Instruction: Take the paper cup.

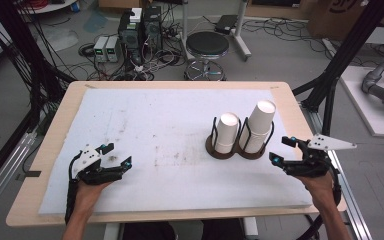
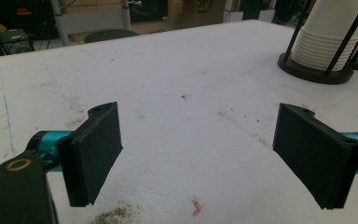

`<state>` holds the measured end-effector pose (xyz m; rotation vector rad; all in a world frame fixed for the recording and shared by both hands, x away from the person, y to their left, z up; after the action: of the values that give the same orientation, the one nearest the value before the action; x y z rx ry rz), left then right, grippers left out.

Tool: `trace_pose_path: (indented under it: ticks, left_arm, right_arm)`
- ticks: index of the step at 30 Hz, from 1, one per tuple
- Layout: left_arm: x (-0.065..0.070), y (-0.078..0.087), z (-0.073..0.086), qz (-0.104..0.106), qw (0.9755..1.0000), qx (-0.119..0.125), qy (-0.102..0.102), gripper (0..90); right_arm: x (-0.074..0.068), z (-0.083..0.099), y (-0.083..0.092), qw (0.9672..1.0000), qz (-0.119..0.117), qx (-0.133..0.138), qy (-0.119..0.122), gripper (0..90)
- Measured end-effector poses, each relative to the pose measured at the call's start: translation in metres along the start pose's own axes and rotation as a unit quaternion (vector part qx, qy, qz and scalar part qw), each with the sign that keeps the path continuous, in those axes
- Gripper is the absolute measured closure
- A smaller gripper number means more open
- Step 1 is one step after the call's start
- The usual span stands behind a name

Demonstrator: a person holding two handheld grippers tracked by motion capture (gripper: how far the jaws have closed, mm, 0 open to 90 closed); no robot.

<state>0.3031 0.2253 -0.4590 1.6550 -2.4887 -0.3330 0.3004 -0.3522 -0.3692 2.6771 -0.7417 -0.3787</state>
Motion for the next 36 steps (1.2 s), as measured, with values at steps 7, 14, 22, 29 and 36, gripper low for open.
trace_pose_path:
  ticks: [7, 14, 22, 29, 36]
  left_arm:
    - [0.000, 0.000, 0.000, 0.001, 1.0000, -0.001, -0.001, 15.3]
    - [0.000, 0.000, 0.000, 0.002, 1.0000, -0.002, -0.002, 15.3]
    - [0.000, -0.001, 0.000, 0.000, 1.0000, -0.003, -0.001, 15.3]
    - [0.000, -0.001, 0.000, 0.001, 1.0000, -0.004, -0.001, 15.3]
    - [0.000, -0.001, 0.000, 0.001, 1.0000, -0.005, -0.001, 15.3]
  right_arm:
    - [0.004, -0.041, 0.014, 0.9992, 0.001, -0.030, 0.025, 18.8]
    - [0.012, -0.072, 0.024, 0.9977, 0.008, -0.055, 0.040, 18.8]
    - [0.017, -0.110, 0.025, 0.9948, 0.001, -0.085, 0.056, 18.8]
    - [0.020, -0.138, 0.021, 0.9914, -0.001, -0.111, 0.070, 18.8]
    - [0.024, -0.155, 0.019, 0.9884, 0.000, -0.132, 0.075, 18.8]
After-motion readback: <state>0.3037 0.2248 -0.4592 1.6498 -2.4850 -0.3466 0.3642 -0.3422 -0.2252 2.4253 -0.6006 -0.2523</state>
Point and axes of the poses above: each handheld gripper's, and its own axes: y roughly backward along the jaws, z roughly out of its underside, x roughly to its right, the point moved 2 cm from there along -y, roughly forward along the jaws, and after that the axes turned 13 degrees about -z, right-handed, at the moved point
